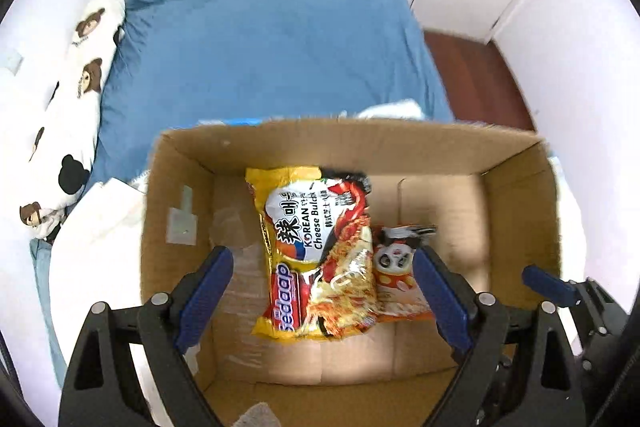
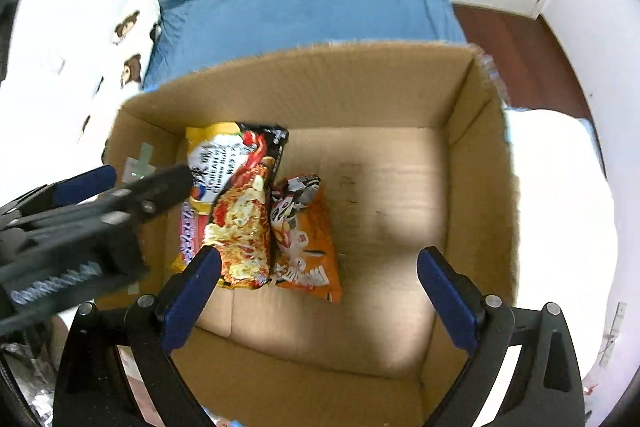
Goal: Organize snacks
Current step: 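Carry both packs into the cardboard box and open both tools, then grasp the Franzzi cookie pack with left tool while right tool grasps orange Cuicuijiao bag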
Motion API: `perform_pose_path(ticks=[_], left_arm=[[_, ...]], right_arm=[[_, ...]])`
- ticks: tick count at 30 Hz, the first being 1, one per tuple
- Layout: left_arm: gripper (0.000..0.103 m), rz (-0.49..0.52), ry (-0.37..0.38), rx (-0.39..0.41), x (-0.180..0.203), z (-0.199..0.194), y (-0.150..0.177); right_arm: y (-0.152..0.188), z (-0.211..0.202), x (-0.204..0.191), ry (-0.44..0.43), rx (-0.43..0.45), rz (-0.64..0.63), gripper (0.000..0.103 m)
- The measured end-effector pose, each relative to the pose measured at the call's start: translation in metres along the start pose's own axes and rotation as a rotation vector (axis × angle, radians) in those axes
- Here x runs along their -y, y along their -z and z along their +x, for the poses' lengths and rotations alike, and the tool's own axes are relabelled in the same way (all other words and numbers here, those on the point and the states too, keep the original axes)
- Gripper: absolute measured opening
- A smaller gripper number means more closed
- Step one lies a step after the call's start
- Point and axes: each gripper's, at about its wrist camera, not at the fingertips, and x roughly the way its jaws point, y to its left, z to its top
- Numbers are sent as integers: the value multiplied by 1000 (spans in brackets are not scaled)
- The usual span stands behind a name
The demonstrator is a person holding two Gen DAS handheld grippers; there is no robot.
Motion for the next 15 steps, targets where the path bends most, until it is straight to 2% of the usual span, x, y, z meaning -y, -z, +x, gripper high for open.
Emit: perform_pose_path(ticks=[5, 9, 10, 15], left_arm=[[92, -1, -2, 109, -9, -52, 12], [92, 22, -19, 186, -14, -86, 47], [92, 27, -26, 200, -16, -94, 59], [92, 71, -72, 209, -22, -103, 121]], right_arm=[[30, -46, -10, -20, 97, 3, 101], [67, -81, -16, -37, 149, 6, 101], [75, -78, -24, -44, 154, 12, 101], [133, -83, -25, -101, 149, 72, 101]])
